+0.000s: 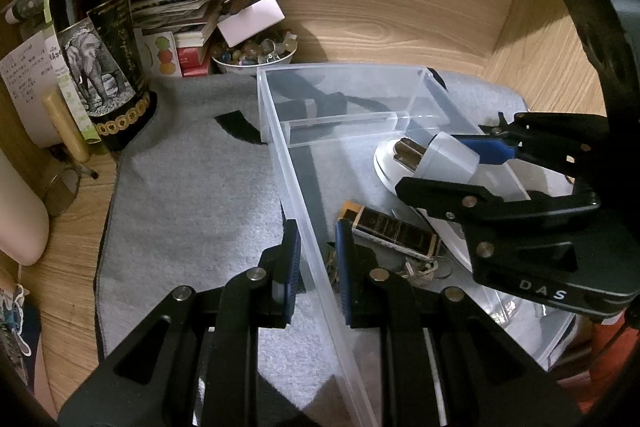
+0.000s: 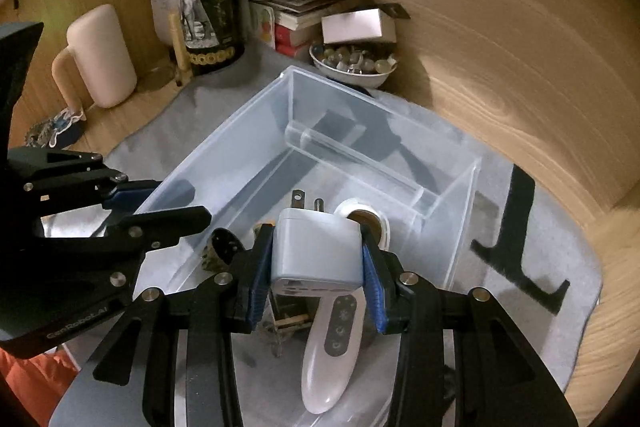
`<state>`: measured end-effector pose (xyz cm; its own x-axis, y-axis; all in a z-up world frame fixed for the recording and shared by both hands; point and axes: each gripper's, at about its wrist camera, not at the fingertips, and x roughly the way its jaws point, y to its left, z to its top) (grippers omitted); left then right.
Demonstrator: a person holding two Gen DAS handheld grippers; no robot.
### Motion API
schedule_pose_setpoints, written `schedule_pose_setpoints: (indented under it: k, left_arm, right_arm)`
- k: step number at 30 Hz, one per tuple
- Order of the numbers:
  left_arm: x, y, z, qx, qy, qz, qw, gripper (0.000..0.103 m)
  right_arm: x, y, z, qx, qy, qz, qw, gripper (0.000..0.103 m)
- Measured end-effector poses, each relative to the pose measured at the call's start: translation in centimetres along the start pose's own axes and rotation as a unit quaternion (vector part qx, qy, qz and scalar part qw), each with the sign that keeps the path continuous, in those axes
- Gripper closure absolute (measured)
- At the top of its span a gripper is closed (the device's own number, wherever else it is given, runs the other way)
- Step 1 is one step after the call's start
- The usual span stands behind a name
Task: Organize rigid objects
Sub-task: 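Carry the white adapter into the box and release it beside the device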
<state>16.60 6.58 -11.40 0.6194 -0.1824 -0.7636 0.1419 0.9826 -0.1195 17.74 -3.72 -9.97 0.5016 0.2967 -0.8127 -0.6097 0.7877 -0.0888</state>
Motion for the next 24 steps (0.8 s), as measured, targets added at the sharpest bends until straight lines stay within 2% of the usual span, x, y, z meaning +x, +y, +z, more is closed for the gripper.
schedule_pose_setpoints:
  k: [2,3,5,15,18,24]
  left_arm:
    - [0.0,0.0,0.0,0.000,0.000,0.000,1.0000,0.087]
    - [0.0,0.0,0.0,0.001,0.000,0.000,1.0000,0.087]
    - [0.0,0.0,0.0,0.001,0.000,0.000,1.0000,0.087]
    - [0.1,0.1,0.1,0.003,0.000,0.001,1.0000,0.087]
    - [0.0,0.2,0.1,0.002,0.000,0.001,1.0000,0.087]
    - [0.0,0.1,0.0,0.001,-0.002,-0.002,1.0000,0.087]
  right_arm:
    - [-0.2,0.0,0.0,-0.001,-0.004,0.002,1.000,0.065]
    - [-0.3,0.1,0.0,-0.001,-0.005,0.002,1.000,0.057]
    - [-0.7,0.1,0.0,0.004,-0.012,-0.009,1.000,0.049]
    - [-4.1,-1.4,-0.8,0.034,-0.053,-0.027,0.998,0.045]
    - [-5.6,-2.4,-1.6,0.058,-0.071,-0.037,0.995,0.040]
    - [-7.6,-4.0,-3.7,0.101,-0.083,-0.065,0.989,0.040]
